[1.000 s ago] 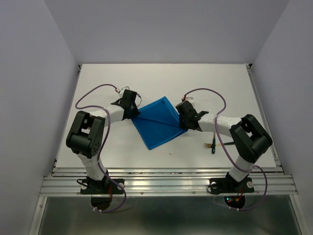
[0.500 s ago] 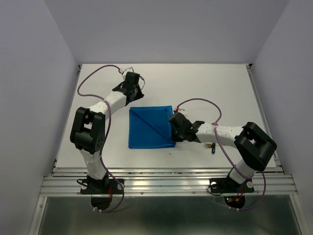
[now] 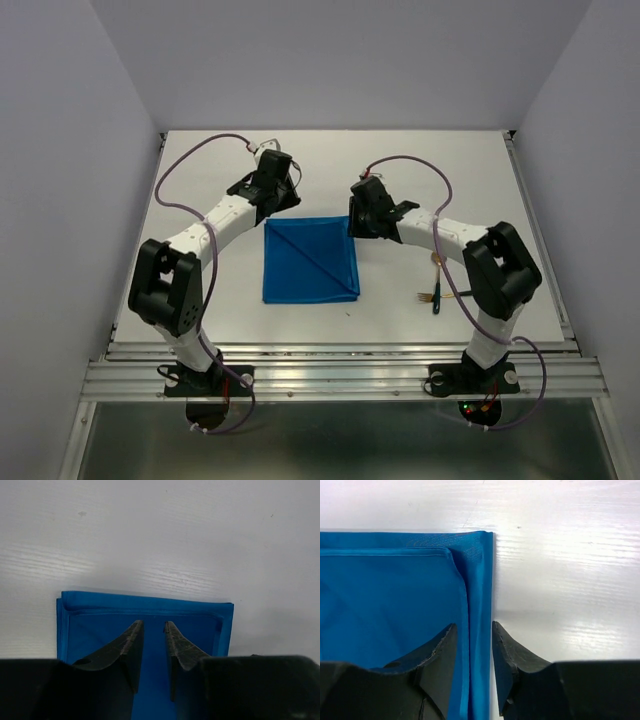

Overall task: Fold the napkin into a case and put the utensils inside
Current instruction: Smooth out the upper triangle-folded napkin at the center of the board.

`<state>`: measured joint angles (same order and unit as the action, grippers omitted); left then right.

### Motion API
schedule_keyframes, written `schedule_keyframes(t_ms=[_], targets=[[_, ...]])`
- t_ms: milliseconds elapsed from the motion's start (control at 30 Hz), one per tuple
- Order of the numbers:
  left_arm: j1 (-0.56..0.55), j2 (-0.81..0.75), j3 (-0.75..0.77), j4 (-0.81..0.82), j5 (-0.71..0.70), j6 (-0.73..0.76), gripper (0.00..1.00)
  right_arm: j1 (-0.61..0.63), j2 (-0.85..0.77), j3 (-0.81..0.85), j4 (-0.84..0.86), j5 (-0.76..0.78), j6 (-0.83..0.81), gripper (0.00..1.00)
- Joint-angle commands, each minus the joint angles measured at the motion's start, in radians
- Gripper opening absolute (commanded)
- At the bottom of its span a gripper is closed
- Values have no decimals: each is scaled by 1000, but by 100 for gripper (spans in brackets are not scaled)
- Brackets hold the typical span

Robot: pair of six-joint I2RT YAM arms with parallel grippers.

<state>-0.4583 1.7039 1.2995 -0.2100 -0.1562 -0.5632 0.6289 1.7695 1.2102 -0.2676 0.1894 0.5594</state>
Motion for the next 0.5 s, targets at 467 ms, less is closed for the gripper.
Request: schedule_keyframes(t_ms=[467], targets=[[3, -193, -177, -3, -3, -47, 35, -18, 268, 258, 31, -36, -158, 41]])
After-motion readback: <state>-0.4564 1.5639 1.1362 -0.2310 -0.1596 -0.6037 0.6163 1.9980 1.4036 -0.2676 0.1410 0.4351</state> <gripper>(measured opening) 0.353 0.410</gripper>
